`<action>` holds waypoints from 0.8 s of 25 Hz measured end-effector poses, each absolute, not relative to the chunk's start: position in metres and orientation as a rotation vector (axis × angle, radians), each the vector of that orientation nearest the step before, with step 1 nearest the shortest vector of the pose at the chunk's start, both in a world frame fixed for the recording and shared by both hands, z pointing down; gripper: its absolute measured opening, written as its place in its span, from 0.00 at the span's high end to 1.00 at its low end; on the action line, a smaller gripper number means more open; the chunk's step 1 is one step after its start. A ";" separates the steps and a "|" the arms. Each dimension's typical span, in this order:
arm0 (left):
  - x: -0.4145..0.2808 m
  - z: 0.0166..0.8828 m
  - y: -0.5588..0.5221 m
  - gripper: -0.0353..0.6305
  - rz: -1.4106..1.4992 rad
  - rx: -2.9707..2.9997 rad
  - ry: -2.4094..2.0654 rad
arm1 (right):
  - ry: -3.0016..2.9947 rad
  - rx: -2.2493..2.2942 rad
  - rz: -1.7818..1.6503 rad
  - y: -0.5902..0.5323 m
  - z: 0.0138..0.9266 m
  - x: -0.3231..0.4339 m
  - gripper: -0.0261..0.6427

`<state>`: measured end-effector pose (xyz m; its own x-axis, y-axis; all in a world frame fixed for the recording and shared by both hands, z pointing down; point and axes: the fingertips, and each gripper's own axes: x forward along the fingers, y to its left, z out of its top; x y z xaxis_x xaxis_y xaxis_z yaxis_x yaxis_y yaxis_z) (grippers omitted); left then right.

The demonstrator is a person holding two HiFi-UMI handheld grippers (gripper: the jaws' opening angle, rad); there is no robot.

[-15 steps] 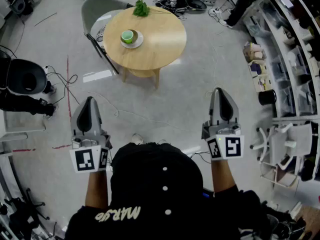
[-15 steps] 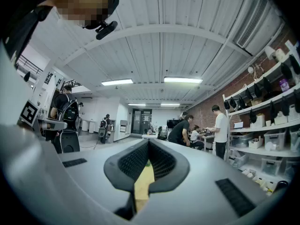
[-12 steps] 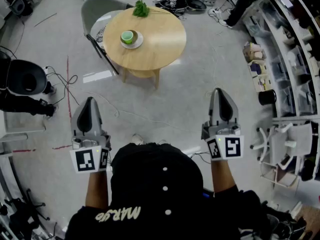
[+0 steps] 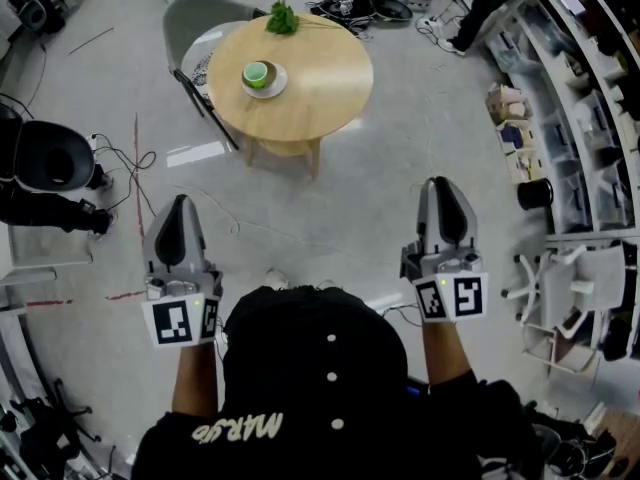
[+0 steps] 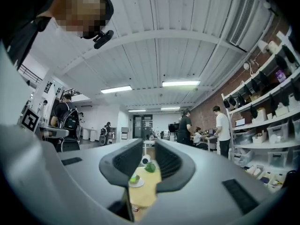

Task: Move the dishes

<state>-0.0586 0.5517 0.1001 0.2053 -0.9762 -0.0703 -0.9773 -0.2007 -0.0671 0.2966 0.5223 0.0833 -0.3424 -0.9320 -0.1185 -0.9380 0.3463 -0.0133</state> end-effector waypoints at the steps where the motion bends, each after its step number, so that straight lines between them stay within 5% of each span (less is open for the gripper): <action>1: -0.059 0.100 0.552 0.94 0.019 -2.362 1.922 | 2.487 -1.729 0.085 0.522 0.083 0.295 0.77; 2: -0.060 0.101 0.553 0.94 0.019 -2.362 1.924 | 2.482 -1.726 0.079 0.521 0.083 0.295 0.58; 3: -0.061 0.101 0.553 0.94 0.019 -2.362 1.925 | 2.474 -1.727 0.075 0.521 0.083 0.294 0.52; 20: -0.119 0.113 0.547 0.94 0.018 -2.415 1.873 | 2.480 -1.820 0.107 0.518 0.094 0.237 0.55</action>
<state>-0.1194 0.5473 0.1126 0.2499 -0.9663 -0.0613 -0.9673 -0.2464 -0.0600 0.2368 0.5181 0.0943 -0.2994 -0.9496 -0.0927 -0.9541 0.2991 0.0179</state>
